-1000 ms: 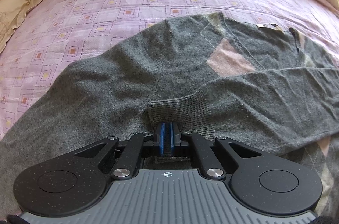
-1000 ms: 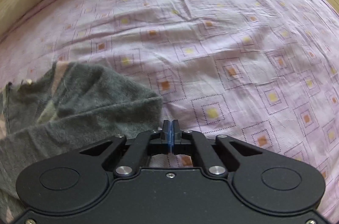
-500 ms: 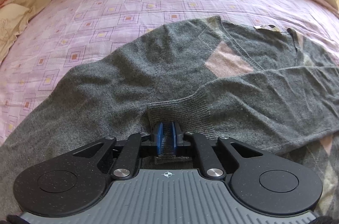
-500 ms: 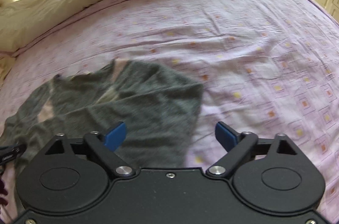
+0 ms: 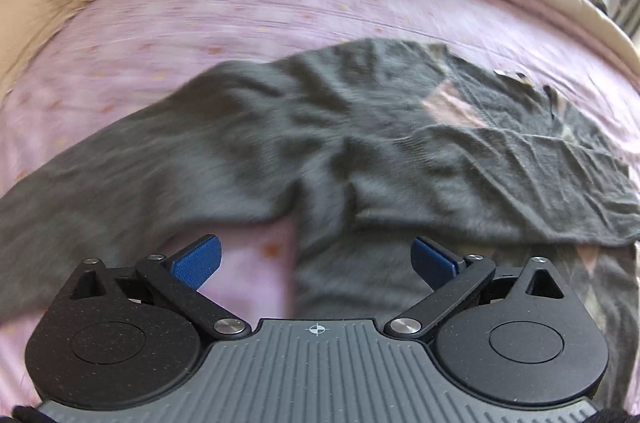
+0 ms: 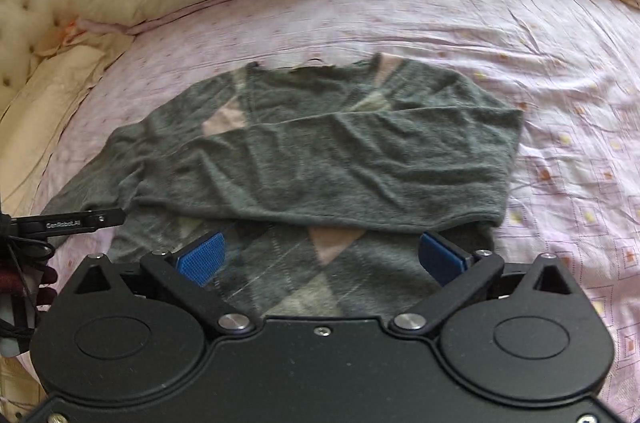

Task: Fold small clothes

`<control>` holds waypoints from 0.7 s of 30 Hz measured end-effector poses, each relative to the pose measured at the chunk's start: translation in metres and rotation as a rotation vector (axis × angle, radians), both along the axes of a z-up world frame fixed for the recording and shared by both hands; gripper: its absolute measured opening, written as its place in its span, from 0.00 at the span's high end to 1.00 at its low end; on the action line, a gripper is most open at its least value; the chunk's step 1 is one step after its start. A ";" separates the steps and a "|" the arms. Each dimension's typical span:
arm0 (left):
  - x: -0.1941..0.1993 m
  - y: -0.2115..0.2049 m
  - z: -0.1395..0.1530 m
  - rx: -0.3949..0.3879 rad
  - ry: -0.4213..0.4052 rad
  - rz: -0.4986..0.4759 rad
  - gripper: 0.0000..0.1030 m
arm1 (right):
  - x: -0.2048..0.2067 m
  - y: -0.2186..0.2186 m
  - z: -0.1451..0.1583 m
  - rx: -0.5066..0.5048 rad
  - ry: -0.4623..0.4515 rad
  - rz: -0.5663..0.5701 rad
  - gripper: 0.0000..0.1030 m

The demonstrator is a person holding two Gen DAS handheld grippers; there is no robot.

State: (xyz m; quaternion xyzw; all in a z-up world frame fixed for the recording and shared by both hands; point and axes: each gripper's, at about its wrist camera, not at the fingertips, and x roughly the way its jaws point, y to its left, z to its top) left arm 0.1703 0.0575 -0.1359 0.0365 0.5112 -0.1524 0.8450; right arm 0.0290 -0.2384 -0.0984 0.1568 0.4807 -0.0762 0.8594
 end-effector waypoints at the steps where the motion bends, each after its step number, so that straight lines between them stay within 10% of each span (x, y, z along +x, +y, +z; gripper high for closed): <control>1: -0.004 0.011 0.002 -0.007 -0.002 0.027 0.00 | 0.000 0.005 0.000 0.001 -0.002 0.014 0.00; 21: -0.020 0.283 -0.017 -0.116 0.052 0.665 0.00 | 0.018 0.100 -0.030 0.037 0.131 0.144 0.00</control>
